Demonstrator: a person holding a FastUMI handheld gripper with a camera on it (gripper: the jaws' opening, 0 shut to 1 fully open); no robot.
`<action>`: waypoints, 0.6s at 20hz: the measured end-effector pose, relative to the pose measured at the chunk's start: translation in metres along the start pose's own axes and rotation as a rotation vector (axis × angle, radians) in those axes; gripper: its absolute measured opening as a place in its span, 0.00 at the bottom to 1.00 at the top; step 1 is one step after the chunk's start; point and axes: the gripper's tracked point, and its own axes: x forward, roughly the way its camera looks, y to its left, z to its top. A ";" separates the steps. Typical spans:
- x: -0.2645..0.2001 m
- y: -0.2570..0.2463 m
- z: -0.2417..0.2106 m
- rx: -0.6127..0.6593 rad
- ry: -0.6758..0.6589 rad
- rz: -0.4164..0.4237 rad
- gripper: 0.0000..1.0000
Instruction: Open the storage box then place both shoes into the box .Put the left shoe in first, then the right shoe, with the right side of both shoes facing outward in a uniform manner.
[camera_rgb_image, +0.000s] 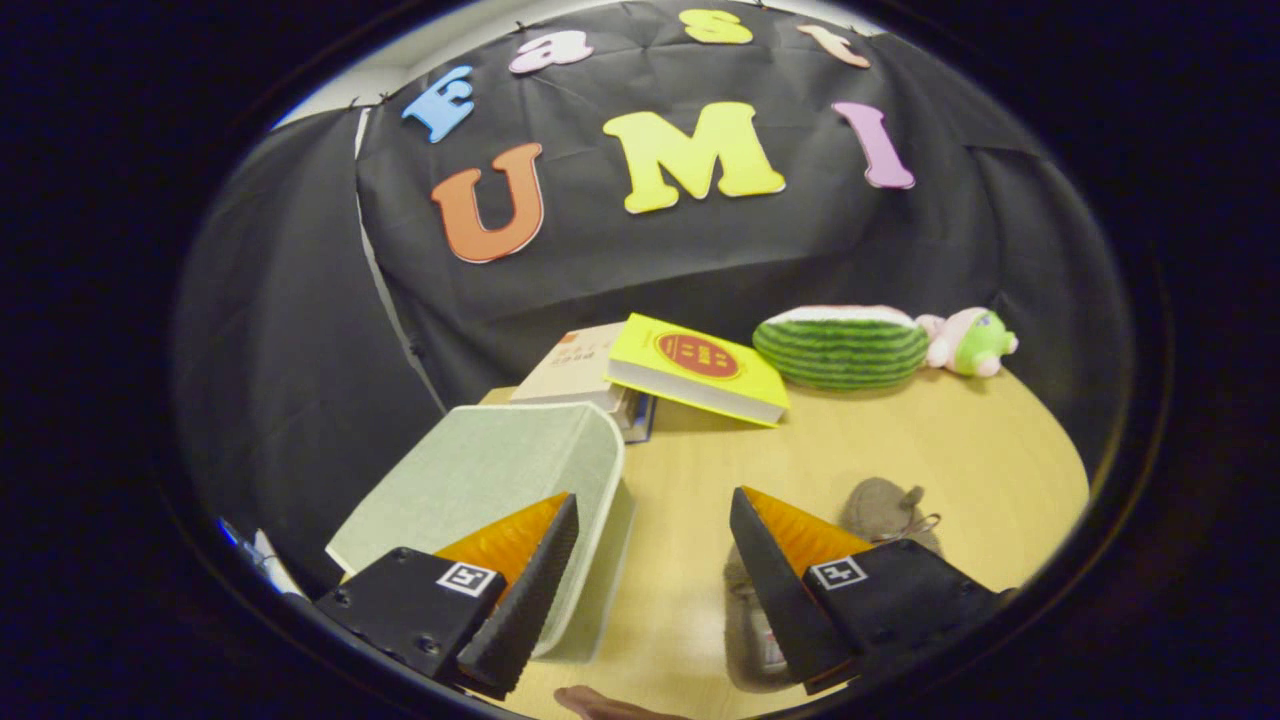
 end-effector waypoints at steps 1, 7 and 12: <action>0.004 0.008 -0.001 0.025 0.020 0.057 0.98; 0.021 0.030 -0.007 0.123 0.121 0.293 0.98; 0.038 0.034 -0.005 0.253 0.195 0.460 0.98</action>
